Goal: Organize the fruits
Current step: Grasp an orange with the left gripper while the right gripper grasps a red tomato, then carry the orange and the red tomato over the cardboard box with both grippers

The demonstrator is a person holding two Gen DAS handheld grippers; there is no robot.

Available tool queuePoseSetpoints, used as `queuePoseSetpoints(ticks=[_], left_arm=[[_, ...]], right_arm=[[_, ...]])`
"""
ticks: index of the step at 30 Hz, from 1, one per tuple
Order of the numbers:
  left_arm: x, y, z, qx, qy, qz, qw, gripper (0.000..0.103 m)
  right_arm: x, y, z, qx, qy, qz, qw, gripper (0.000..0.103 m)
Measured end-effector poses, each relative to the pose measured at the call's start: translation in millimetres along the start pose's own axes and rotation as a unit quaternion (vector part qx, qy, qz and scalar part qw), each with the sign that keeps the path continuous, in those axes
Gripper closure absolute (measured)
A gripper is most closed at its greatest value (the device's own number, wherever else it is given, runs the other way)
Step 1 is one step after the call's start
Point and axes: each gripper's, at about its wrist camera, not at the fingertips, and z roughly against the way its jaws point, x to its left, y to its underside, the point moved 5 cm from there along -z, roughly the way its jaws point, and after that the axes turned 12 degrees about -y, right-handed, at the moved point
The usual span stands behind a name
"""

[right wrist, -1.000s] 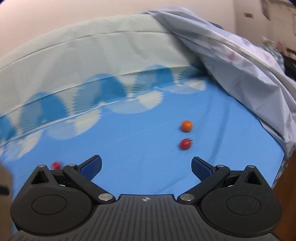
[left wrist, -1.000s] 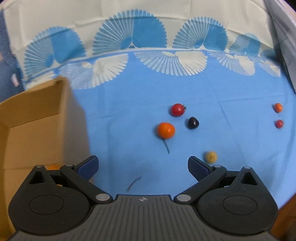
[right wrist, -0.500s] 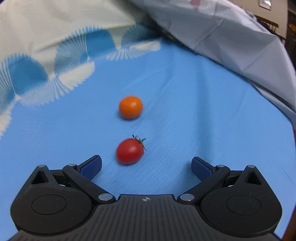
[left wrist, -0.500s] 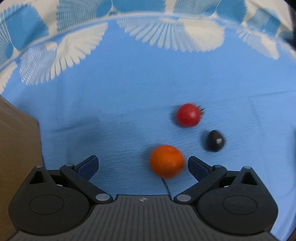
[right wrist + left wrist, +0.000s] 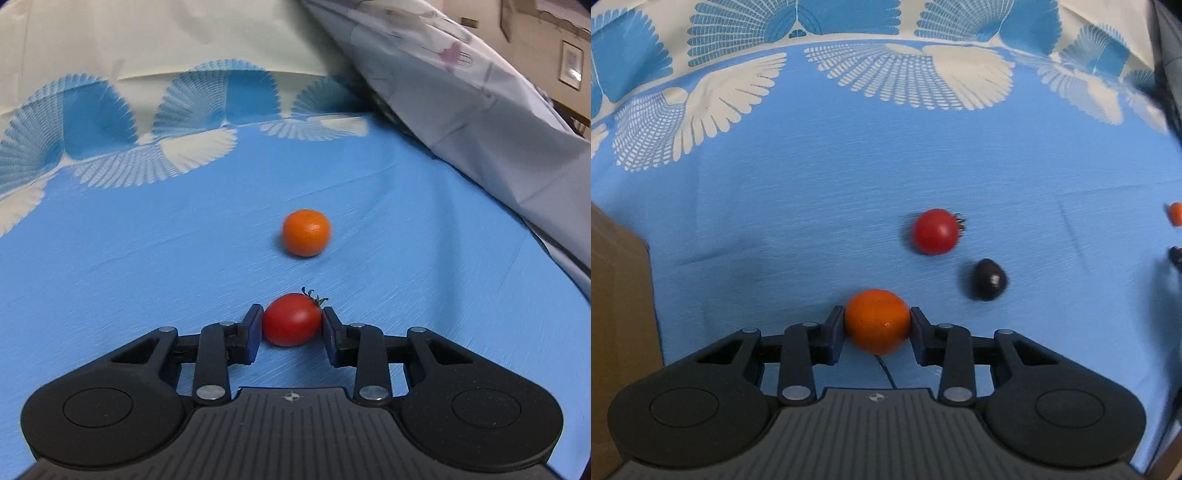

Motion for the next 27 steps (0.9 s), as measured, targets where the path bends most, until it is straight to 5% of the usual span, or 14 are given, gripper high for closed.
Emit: queuePoseSetpoints(ticks=[6, 14, 21, 27], left_arm=[[4.0, 8.0, 46.3, -0.041, 0.021, 0.009, 0.9989, 0.063], [22.6, 36.5, 149.6, -0.099, 0.035, 0.017, 0.9943, 0.063], [74.2, 89.6, 233.2, -0.134, 0.027, 0.037, 0.9899, 0.063], [132.6, 155.3, 291.9, -0.146, 0.011, 0.069, 0.9868, 0.063]], right_arm=[[4.1, -11.5, 32.7, -0.007, -0.017, -0.038, 0.999, 0.068], [49.9, -21.8, 138.1, -0.045, -0.110, -0.056, 0.991, 0.068], [125.3, -20.0, 246.9, -0.076, -0.198, -0.004, 0.977, 0.068], [192.6, 5.9, 350.4, -0.046, -0.297, 0.009, 0.954, 0.068]])
